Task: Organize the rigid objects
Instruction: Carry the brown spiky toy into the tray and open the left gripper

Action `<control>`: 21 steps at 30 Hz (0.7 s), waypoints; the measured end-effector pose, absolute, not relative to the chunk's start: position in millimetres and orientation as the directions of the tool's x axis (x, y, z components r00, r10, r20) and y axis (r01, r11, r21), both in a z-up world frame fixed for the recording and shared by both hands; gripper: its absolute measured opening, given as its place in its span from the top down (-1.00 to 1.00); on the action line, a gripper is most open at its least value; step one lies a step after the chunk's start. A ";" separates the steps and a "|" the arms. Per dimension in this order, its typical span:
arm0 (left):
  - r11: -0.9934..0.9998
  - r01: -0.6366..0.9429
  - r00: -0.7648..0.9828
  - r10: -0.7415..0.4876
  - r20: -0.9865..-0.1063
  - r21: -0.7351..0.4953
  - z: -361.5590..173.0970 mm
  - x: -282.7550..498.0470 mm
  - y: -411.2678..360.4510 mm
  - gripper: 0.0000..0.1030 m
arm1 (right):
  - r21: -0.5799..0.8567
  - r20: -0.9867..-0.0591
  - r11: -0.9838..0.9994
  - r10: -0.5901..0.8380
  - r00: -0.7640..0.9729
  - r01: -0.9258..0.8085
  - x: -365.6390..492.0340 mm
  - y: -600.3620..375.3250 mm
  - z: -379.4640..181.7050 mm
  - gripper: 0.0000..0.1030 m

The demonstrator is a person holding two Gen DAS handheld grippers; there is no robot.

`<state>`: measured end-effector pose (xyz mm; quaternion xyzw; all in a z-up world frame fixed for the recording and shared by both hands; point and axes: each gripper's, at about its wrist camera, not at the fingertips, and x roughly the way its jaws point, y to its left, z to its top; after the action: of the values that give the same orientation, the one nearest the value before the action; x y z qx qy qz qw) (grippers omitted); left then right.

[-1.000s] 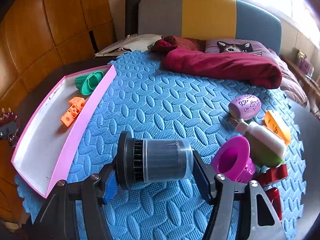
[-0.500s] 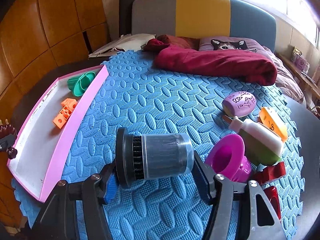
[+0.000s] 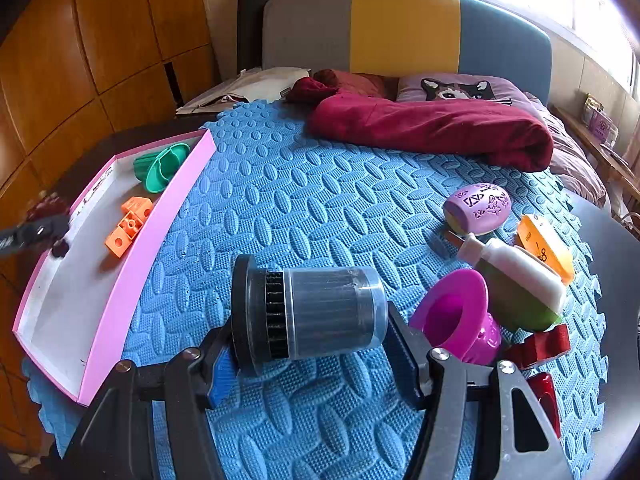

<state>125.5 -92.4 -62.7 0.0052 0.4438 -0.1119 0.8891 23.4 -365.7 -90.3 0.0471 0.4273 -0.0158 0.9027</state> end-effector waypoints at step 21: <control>0.977 0.196 0.598 -0.185 -0.780 -0.081 -75.6 187.5 -116.5 -0.36 | 0.073 -0.775 0.995 0.009 0.631 0.075 24.6 -367.6 -92.9 -0.25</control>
<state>187.5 -116.5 -75.6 0.0064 0.4352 -0.1064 0.8940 24.6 -367.6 -92.9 0.0491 0.4289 -0.0183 0.9019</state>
